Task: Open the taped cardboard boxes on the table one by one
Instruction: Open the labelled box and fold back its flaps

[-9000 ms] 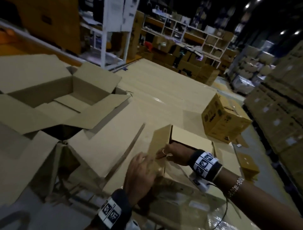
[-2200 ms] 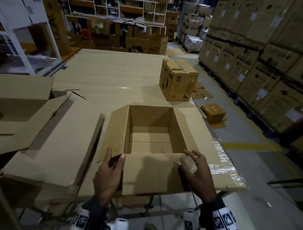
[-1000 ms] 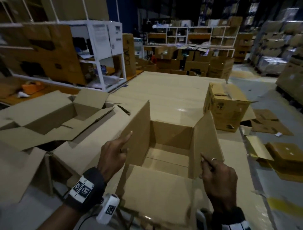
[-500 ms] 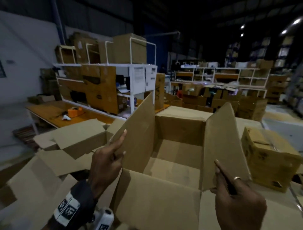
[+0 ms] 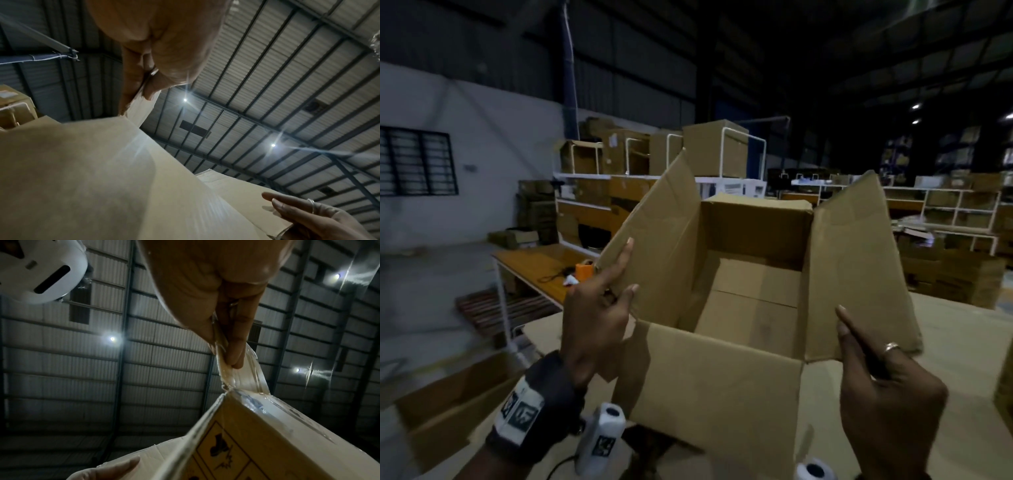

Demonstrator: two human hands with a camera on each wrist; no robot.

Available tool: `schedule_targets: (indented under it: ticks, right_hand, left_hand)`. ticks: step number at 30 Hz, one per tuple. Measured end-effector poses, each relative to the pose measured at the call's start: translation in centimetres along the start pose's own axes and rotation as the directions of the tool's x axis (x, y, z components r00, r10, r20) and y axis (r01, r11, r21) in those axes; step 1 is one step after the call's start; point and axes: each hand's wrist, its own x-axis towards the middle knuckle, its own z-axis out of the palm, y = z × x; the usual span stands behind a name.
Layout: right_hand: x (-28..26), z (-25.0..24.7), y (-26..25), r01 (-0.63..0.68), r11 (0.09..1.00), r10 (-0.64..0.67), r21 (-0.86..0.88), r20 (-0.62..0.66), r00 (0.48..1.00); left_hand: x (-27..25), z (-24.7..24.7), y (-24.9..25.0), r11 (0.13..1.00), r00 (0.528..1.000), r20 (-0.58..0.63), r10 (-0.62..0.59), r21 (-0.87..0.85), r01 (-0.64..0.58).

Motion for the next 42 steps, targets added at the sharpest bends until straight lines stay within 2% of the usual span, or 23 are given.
schedule_targets:
  ticks: [1,3,5,8,15,19,26,29,31,34,38,42]
  right_hand:
    - [0.8,0.8,0.3,0.035,0.999,-0.034,-0.017,0.053,0.998]
    - [0.3,3.7,-0.3,-0.099,0.995,0.100,-0.015,0.090,0.991]
    - [0.6,5.9,-0.6,-0.063,0.996,0.057,0.059,0.104,0.993]
    - [-0.1,9.2,0.1,-0.117,0.991,0.101,0.071,0.189,0.977]
    - [-1.9,15.6,3.2,-0.205,0.973,0.178,0.105,0.221,0.959]
    - [-2.9,18.5,5.7,-0.340,0.936,0.303,0.089,0.289,0.908]
    - [-5.7,20.5,7.8,-0.447,0.893,0.402,0.050,0.356,0.844]
    - [-7.0,20.6,7.9,-0.545,0.838,0.502,0.001,0.390,0.772]
    - [-8.1,20.8,7.6,-0.571,0.821,0.536,-0.026,0.381,0.753]
    - [-9.6,21.4,7.1,-0.523,0.851,0.511,-0.057,0.327,0.795]
    - [-11.2,22.9,5.2,-0.512,0.848,0.529,-0.134,0.265,0.807]
    - [-12.0,24.6,3.8,-0.390,0.869,0.460,-0.304,0.206,0.864]
  left_hand:
    - [0.6,-0.4,-1.1,1.000,1.000,0.020,-0.012,0.008,0.011]
    - [1.9,-1.6,-3.1,0.999,0.999,0.003,-0.044,0.017,0.044]
    - [3.3,-2.4,-5.2,0.998,0.999,-0.004,-0.050,0.028,0.050]
    - [4.8,-2.9,-8.6,0.999,0.999,0.044,-0.010,0.053,0.008]
    - [7.7,-1.8,-15.6,0.992,0.976,0.213,0.052,0.099,-0.074]
    - [8.8,-0.3,-18.0,0.993,0.969,0.248,0.019,0.109,-0.047]
    - [7.7,2.1,-22.6,0.998,0.926,0.375,-0.045,0.065,0.022]
    - [7.1,2.7,-24.1,0.999,0.903,0.426,-0.051,0.040,0.038]
    - [6.6,3.1,-25.1,0.998,0.883,0.467,-0.057,0.037,0.044]
    - [6.3,3.6,-27.0,0.995,0.866,0.491,-0.095,0.032,0.091]
    - [6.3,4.1,-30.3,0.993,0.851,0.515,-0.102,-0.001,0.120]
    - [5.9,4.4,-34.0,0.994,0.782,0.619,-0.066,-0.026,0.104]
